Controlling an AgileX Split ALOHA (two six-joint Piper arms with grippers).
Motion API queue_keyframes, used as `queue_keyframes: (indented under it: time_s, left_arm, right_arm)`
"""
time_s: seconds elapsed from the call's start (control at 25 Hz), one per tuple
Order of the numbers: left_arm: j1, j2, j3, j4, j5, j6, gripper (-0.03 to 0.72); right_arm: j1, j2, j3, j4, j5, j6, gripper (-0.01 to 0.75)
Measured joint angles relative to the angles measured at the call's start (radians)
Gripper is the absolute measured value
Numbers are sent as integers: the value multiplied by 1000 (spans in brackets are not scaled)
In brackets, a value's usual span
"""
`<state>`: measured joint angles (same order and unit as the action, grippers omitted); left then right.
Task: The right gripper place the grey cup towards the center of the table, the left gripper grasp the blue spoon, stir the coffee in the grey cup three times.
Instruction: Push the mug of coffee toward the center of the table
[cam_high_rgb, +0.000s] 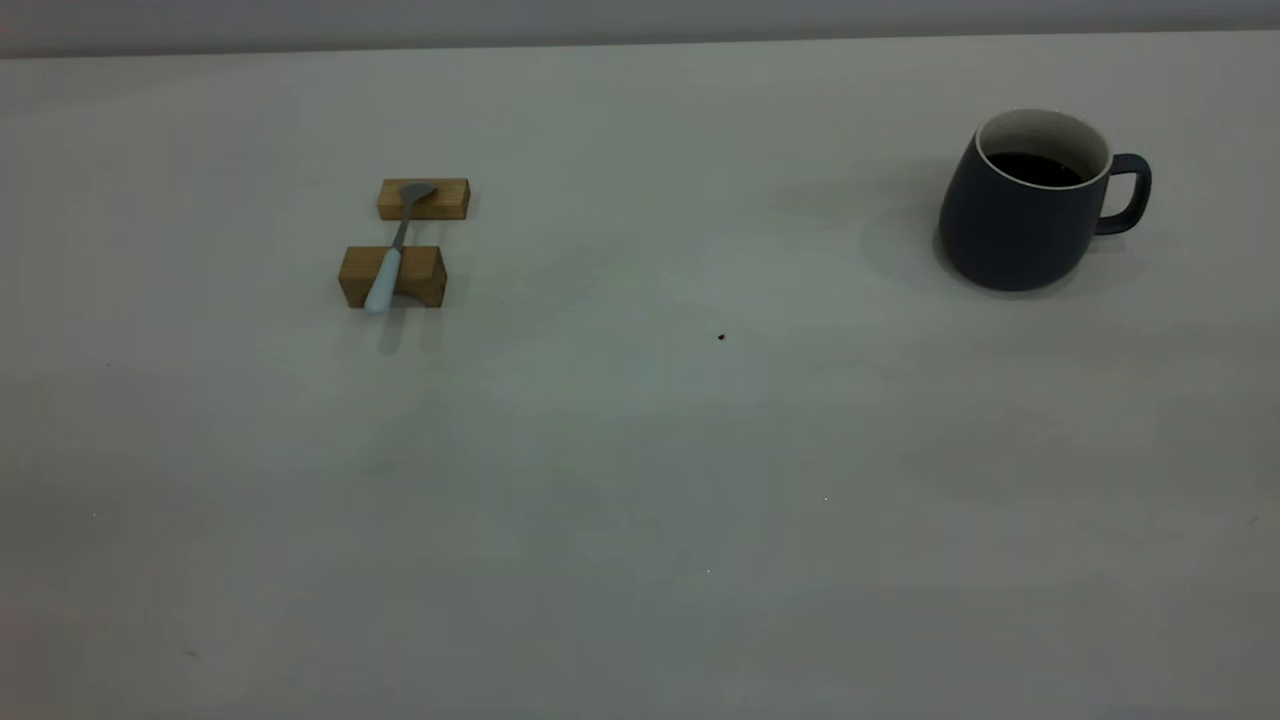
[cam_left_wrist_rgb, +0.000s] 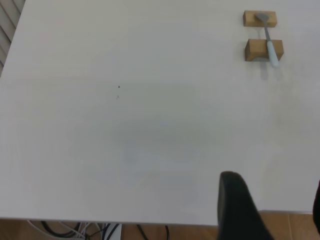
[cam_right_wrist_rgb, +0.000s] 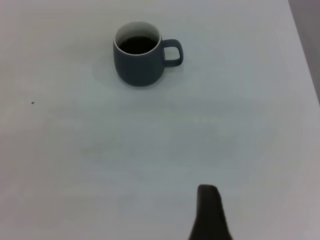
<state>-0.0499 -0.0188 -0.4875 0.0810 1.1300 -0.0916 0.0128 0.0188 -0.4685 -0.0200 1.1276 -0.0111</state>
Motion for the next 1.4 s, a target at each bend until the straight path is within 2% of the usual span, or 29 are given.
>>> queue_keyframes:
  time_s: [0.24, 0.52, 0.76, 1.0, 1.2, 1.4]
  left_arm:
    - [0, 0, 0, 0, 0, 0, 441]
    - [0, 0, 0, 0, 0, 0, 441]
    - [0, 0, 0, -1, 1, 0, 441]
    - [0, 0, 0, -1, 1, -1, 441]
    - [0, 0, 0, -1, 1, -1, 441]
    - [0, 0, 0, -1, 1, -1, 441]
  right_arm:
    - [0, 80, -14, -25, -13, 0, 591]
    - [0, 530, -155, -84, -132, -40, 591]
    - [0, 1036, -295, -66, -283, -188, 591]
    - [0, 1480, -490, 41, -346, -467, 591]
    - [28, 1704, -587, 66, -432, -629, 591]
    - [49, 1820, -599, -7, -545, -695, 591]
